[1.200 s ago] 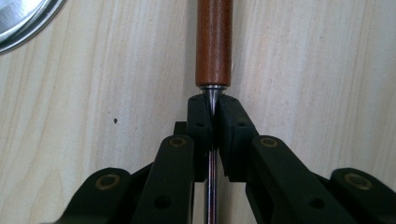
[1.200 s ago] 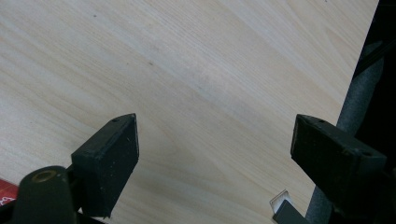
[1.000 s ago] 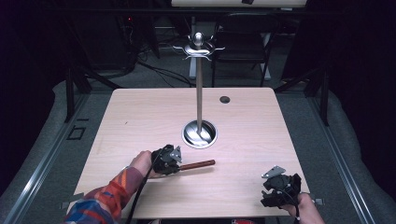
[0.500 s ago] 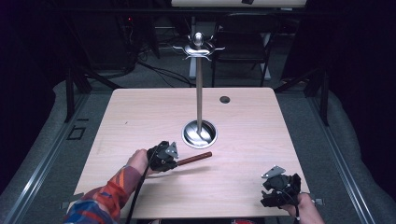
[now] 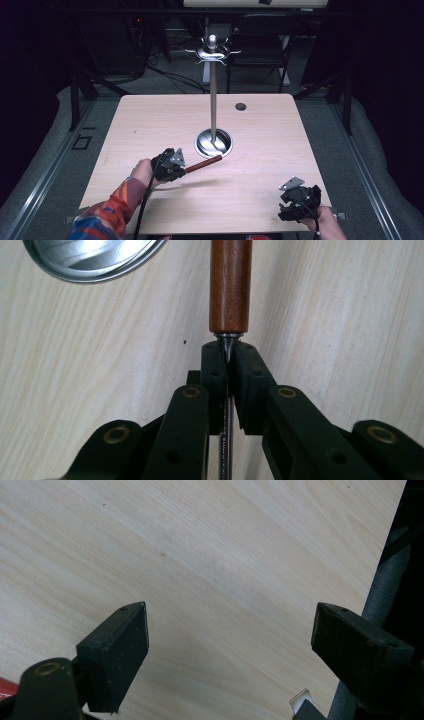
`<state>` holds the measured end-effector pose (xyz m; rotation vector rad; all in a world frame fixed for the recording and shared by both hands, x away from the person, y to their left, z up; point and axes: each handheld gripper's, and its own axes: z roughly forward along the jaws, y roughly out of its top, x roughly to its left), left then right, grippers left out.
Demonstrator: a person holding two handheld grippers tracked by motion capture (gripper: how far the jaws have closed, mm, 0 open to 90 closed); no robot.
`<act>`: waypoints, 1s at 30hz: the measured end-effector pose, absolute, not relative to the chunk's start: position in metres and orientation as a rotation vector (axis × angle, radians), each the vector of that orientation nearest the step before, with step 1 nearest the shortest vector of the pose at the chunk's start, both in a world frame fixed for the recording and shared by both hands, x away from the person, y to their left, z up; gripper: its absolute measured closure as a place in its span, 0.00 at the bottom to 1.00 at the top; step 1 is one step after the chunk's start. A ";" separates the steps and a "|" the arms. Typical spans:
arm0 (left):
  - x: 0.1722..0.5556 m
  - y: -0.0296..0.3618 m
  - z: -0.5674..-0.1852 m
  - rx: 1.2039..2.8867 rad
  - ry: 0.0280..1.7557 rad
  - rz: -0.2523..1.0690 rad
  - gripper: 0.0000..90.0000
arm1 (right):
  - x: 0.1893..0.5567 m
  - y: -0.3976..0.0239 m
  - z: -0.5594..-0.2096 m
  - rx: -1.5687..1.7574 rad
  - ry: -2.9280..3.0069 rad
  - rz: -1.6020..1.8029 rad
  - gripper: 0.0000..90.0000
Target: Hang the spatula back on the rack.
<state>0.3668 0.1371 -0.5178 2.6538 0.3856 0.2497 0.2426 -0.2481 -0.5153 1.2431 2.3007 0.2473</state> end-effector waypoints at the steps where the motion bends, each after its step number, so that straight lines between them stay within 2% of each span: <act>1: 0.366 0.138 -0.517 2.649 0.389 0.254 0.93 | 0.243 -0.248 -0.517 1.255 2.287 0.286 0.17; 30: 0.364 0.162 -0.494 2.520 0.481 0.382 0.93 | 0.243 -0.246 -0.516 1.230 2.308 0.253 0.17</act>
